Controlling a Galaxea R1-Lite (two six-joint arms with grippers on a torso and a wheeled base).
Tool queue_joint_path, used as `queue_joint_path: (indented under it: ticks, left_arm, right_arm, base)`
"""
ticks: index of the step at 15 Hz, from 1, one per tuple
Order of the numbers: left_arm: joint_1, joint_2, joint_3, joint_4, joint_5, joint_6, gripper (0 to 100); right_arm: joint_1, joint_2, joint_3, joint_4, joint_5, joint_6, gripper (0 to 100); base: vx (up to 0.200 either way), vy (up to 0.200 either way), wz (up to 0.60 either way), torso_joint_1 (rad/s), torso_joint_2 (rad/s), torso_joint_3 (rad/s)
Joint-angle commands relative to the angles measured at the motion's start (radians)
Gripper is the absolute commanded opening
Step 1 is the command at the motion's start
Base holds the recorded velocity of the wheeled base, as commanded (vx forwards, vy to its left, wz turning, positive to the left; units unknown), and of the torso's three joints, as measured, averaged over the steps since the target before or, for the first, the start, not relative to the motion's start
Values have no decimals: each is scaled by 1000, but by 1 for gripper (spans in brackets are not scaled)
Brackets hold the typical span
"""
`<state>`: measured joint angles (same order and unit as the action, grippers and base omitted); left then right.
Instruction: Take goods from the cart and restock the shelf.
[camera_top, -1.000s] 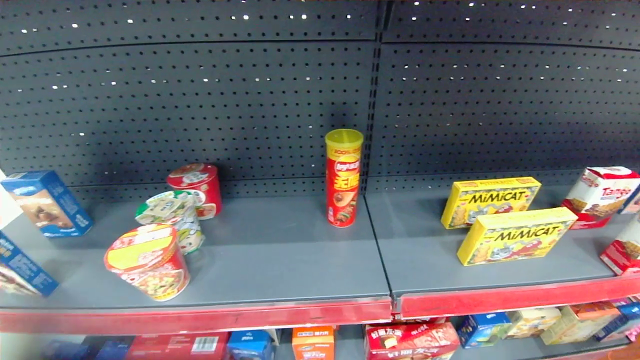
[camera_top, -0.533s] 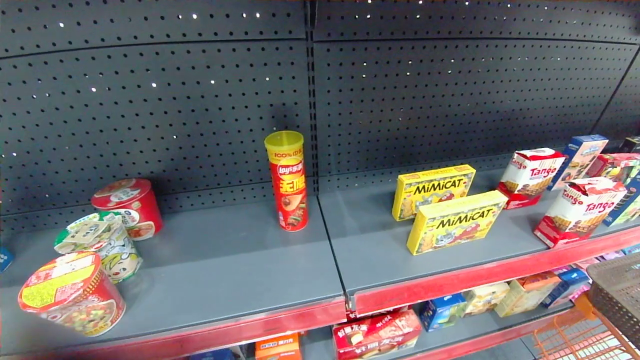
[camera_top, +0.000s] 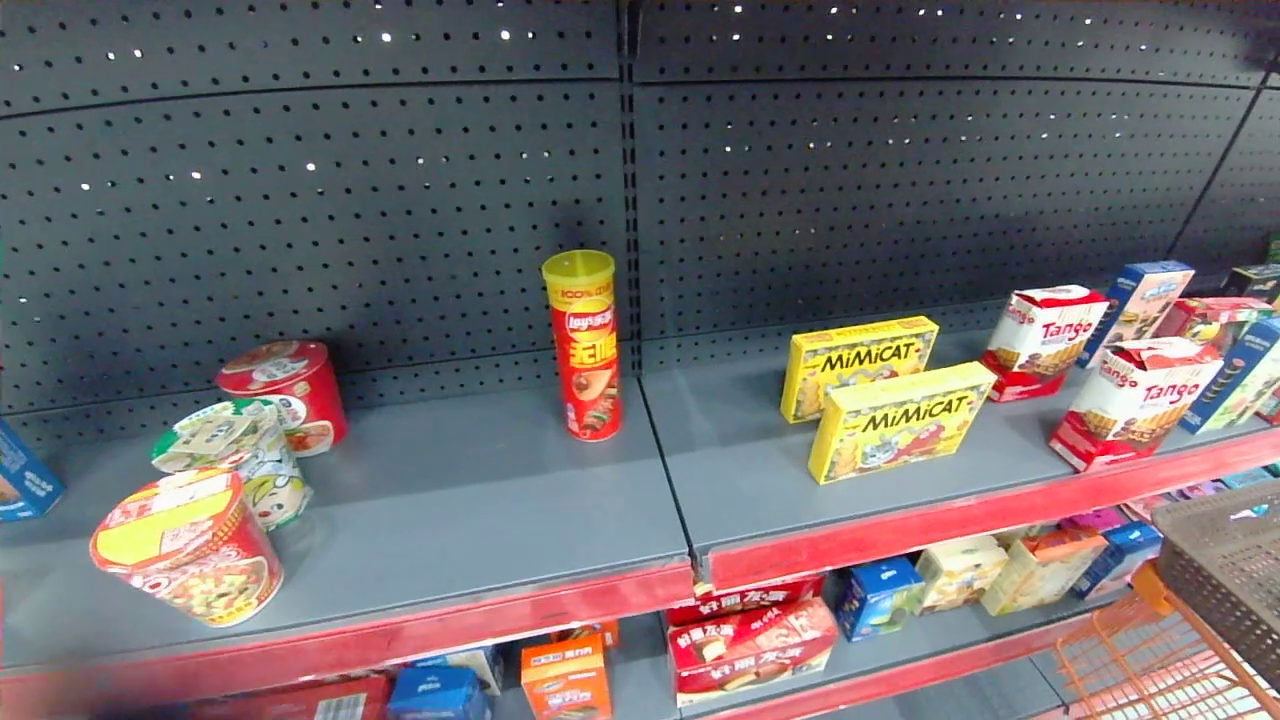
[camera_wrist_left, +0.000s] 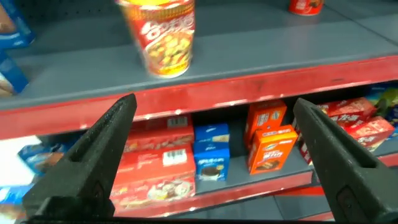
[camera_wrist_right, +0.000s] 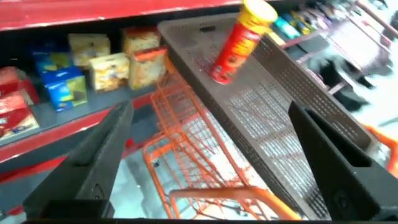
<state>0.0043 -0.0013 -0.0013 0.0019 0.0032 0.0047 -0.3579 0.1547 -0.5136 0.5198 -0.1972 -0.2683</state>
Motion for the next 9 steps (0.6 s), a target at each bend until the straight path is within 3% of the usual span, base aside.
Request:
queue_joint_path:
  ticks: [1, 3, 9]
  left_arm:
    - [0, 1, 1, 0, 0, 0, 100]
    - [0, 1, 1, 0, 1, -2, 100]
    - [0, 1, 1, 0, 6, -6, 100]
  right_arm:
    - [0, 2, -3, -1, -1, 0, 100]
    - [0, 2, -5, -1, 1, -2, 100]
    - [0, 2, -3, -3, 12, -3, 100]
  base:
    - [0, 0, -600, -12, 2, 7]
    - [0, 0, -600, 10, 10, -2]
    - [0, 0, 0, 0, 0, 0]
